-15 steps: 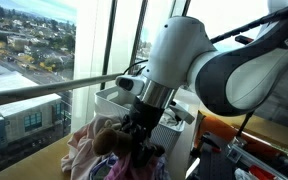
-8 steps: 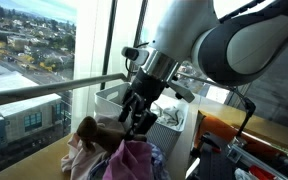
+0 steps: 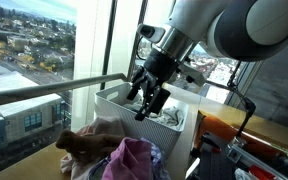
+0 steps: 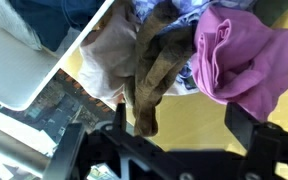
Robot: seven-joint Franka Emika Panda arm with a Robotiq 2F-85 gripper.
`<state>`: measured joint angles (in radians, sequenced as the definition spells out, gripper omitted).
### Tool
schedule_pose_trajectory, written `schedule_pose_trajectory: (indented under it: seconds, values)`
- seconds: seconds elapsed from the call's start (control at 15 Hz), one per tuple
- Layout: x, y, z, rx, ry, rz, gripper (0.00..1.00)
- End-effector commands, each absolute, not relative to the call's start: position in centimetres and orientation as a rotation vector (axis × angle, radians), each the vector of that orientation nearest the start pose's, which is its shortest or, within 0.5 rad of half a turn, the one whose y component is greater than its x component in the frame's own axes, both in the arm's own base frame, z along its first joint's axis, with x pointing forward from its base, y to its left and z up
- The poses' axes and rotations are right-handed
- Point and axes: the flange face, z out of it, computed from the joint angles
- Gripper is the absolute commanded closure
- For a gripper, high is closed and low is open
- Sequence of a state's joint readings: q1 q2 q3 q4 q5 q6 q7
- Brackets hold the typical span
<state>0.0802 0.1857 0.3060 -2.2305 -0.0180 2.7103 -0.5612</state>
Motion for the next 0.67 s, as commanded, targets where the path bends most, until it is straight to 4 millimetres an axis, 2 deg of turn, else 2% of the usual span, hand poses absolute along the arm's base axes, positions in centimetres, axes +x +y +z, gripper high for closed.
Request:
schedule_pose_trajectory:
  seconds: [0.0, 0.07, 0.27, 0.4, 0.6]
  values:
    - [52.0, 19.4, 34.4, -2.752, -1.395, -0.518, 0.00]
    - [52.2, 18.3, 34.9, -2.763, -1.390, -0.535, 0.00]
    - [54.3, 13.0, 36.0, -2.819, -1.378, -0.581, 0.00]
    - [55.7, 8.5, 36.1, -2.871, -1.350, -0.599, 0.00]
    - [57.6, 2.0, 35.3, -2.940, -1.279, -0.607, 0.00]
